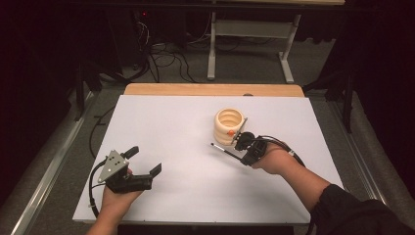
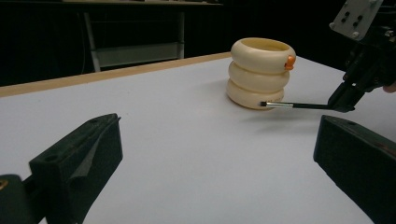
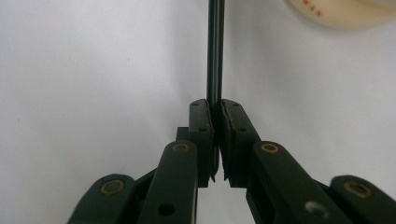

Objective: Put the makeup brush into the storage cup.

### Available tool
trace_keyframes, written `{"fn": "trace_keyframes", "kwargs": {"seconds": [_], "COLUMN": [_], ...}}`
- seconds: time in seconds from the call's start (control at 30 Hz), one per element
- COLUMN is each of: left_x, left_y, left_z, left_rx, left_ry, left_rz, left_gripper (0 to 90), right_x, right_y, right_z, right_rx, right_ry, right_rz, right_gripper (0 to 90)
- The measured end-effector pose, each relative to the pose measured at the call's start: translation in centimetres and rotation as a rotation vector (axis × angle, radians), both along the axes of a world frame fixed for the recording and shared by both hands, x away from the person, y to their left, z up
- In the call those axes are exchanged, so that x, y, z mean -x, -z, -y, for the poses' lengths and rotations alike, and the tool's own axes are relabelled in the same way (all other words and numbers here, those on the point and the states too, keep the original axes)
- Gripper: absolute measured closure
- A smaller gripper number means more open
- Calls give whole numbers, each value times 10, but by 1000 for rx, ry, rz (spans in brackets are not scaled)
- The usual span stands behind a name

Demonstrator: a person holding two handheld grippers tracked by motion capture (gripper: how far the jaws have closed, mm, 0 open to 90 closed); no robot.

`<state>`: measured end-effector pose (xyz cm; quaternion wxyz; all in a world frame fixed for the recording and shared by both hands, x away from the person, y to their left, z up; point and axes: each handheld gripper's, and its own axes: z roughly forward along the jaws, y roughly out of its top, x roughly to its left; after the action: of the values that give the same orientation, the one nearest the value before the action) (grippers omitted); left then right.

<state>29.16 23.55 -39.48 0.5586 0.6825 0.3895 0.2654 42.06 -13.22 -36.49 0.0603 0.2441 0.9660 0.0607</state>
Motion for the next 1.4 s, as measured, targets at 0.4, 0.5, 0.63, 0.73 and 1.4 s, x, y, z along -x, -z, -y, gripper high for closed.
{"fn": "trace_keyframes", "kwargs": {"seconds": [0.4,0.5,0.63,0.73,1.4], "left_x": [-1,0,0,0,-1], "left_y": [1,1,1,1,2], "left_z": [1,1,0,0,1], "left_rx": [-7,-7,-7,-5,-9], "left_ry": [0,0,-1,-2,-2], "left_rz": [-2,-1,-2,-3,-8], "left_gripper": [17,18,18,17,18], "right_x": [10,11,12,12,16], "right_y": [6,8,9,10,11], "right_z": [27,32,40,47,86], "right_rx": [9,14,15,19,22], "right_ry": [33,41,52,62,128], "right_rz": [0,-5,-7,-4,11], "right_gripper": [862,862,862,862,862]}}
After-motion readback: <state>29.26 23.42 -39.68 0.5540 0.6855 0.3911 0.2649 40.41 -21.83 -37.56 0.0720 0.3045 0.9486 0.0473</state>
